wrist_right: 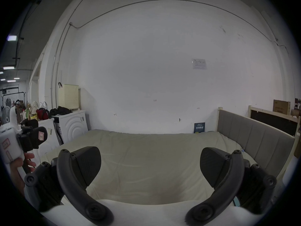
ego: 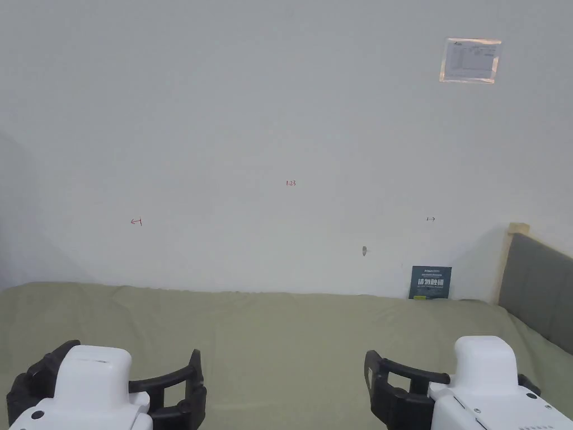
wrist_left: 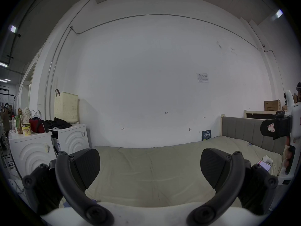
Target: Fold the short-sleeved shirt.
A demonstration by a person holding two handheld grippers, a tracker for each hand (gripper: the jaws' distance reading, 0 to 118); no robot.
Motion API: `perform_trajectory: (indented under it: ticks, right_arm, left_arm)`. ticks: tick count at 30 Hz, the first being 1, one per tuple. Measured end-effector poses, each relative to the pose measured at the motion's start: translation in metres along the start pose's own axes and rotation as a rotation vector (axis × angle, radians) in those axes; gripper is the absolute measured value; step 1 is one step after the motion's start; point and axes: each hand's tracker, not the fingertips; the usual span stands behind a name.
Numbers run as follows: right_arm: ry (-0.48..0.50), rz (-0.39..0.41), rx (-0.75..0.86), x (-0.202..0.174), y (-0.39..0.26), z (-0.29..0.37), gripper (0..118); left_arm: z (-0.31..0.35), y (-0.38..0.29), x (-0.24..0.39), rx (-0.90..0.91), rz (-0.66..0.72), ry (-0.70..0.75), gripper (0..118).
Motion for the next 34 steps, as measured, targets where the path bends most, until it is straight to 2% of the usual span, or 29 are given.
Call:
perform_trajectory:
  ticks: [7, 16, 21, 25, 32, 34]
  right_arm:
    - [-0.039, 0.023, 0.01, -0.004, 0.001, 0.003, 118]
    - [-0.028, -0.049, -0.003, 0.003, 0.001, 0.003, 118]
    - [-0.038, -0.059, 0.017, 0.004, 0.0, 0.002, 118]
    - [-0.002, -0.09, -0.01, 0.012, 0.0, -0.001, 118]
    - [-0.04, -0.068, -0.005, 0.006, -0.006, 0.003, 118]
    - [-0.058, -0.029, 0.001, 0.004, -0.008, 0.0, 118]
  left_arm:
    - [-0.002, 0.0, 0.006, -0.005, -0.004, -0.005, 118]
    - [-0.002, 0.0, 0.007, -0.006, -0.009, -0.006, 118]
    - [-0.001, 0.0, 0.007, -0.005, -0.007, -0.003, 118]
    - [-0.001, -0.001, 0.007, -0.005, -0.003, -0.002, 118]
    - [-0.001, 0.001, 0.008, -0.006, -0.003, -0.002, 118]
    - [0.0, 0.001, 0.009, -0.004, -0.005, -0.003, 118]
